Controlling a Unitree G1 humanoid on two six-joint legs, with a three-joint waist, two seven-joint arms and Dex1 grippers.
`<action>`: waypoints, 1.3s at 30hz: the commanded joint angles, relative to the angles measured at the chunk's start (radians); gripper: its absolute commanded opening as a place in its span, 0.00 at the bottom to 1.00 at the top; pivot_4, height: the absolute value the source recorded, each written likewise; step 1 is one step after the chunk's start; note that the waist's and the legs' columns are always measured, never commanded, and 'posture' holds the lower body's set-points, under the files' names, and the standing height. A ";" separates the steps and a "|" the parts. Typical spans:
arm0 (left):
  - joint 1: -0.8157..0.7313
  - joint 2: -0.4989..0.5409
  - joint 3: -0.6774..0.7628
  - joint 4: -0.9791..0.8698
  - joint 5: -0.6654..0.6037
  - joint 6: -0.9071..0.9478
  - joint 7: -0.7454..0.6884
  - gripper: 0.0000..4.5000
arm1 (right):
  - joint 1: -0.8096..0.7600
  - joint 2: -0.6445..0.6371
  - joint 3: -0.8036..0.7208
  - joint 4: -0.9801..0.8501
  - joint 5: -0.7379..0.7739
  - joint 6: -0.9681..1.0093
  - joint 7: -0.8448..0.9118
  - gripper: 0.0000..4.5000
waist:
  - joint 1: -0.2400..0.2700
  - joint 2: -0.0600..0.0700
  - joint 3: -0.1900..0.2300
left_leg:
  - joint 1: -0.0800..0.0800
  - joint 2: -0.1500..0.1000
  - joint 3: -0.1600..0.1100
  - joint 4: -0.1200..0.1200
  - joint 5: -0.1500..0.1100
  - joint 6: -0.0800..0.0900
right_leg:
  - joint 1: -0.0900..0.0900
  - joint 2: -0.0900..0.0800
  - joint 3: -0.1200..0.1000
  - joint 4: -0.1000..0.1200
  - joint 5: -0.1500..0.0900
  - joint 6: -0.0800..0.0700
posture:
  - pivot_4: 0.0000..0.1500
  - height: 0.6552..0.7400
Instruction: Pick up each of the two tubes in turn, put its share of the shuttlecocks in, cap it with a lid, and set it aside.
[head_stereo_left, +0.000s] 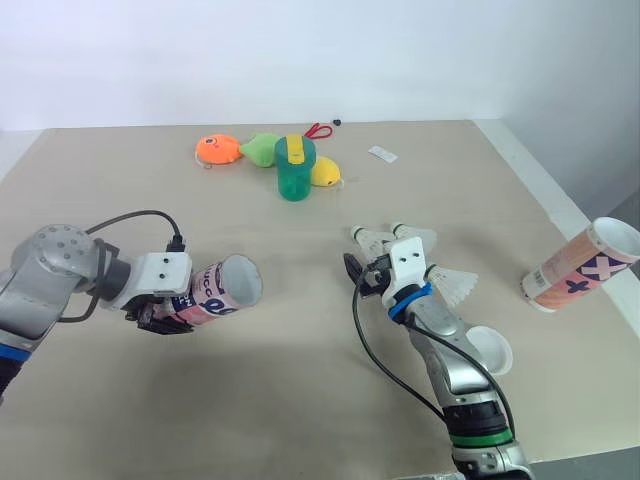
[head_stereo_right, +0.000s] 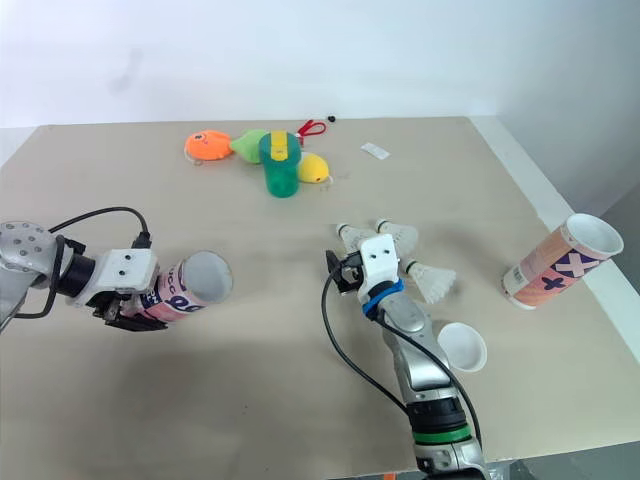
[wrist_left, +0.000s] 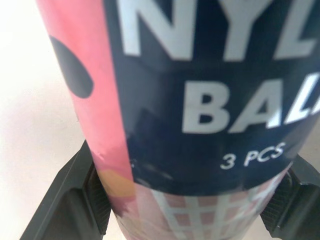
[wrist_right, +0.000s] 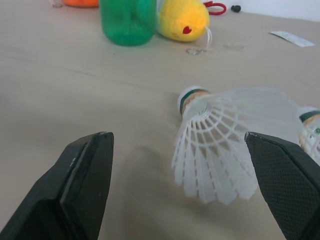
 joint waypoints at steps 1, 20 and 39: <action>0.041 -0.009 -0.019 -0.024 0.006 0.025 -0.004 0.75 | -0.036 0.013 -0.029 0.021 0.025 -0.041 0.008 0.74 | 0.000 0.001 0.000 | 0.000 0.000 0.000 0.000 0.000 0.000 | 0.000 0.000 0.000 0.000 0.000 0.000 | 1.00 1.00; 0.071 -0.023 0.002 -0.041 -0.004 0.064 -0.005 0.75 | -0.003 -0.196 0.013 -0.437 0.482 0.231 0.463 0.00 | 0.002 0.005 -0.002 | 0.002 0.000 -0.001 0.001 0.000 0.000 | 0.003 -0.001 0.000 0.002 0.000 -0.001 | 1.00 1.00; 0.066 -0.058 -0.002 -0.025 0.000 0.071 -0.010 0.75 | -0.271 -0.273 0.267 -0.389 0.372 0.261 0.617 0.07 | 0.006 0.005 -0.003 | 0.012 -0.001 0.001 0.002 0.001 0.001 | 0.008 0.000 0.001 0.009 -0.003 0.001 | 1.00 1.00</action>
